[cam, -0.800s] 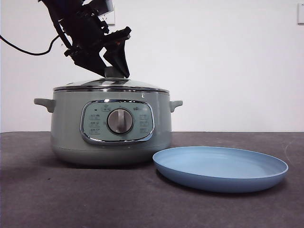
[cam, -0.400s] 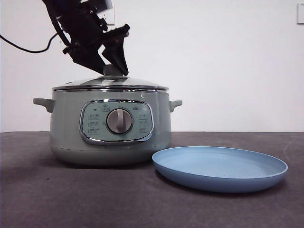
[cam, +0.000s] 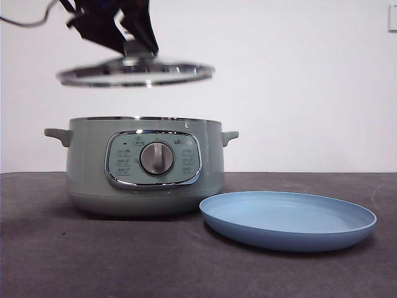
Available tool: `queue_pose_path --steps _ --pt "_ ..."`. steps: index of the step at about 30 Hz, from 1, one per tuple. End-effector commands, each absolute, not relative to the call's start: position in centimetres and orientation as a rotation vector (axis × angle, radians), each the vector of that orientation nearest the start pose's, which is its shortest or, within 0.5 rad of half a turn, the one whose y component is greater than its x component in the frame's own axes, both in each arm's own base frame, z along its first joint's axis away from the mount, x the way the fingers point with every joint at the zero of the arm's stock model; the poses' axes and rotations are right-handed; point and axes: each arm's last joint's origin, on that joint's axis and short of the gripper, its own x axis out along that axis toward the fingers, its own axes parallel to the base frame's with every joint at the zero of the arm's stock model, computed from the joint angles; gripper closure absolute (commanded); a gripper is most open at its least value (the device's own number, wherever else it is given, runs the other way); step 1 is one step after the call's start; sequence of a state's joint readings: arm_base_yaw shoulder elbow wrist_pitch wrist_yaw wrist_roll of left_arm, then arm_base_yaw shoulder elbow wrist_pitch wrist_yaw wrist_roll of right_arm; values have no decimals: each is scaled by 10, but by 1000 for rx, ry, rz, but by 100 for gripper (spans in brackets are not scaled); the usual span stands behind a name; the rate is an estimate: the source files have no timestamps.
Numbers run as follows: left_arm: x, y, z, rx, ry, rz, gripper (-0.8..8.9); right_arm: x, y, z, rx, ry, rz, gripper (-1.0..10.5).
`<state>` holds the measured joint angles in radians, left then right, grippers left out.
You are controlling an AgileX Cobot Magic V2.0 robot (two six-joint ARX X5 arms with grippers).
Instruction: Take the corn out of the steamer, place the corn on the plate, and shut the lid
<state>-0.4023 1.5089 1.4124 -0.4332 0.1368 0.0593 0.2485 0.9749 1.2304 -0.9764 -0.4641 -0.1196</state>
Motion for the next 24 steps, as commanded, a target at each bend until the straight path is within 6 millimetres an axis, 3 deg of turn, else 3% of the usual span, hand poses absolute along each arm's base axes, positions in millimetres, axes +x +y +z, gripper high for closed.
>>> queue_pose_path --steps 1,12,24 --pt "288 -128 379 112 440 -546 822 156 53 381 -32 684 727 330" --pt "195 -88 433 102 365 -547 822 156 53 381 -32 683 727 330" --pt "120 -56 445 130 385 -553 822 162 55 386 5 623 723 357"
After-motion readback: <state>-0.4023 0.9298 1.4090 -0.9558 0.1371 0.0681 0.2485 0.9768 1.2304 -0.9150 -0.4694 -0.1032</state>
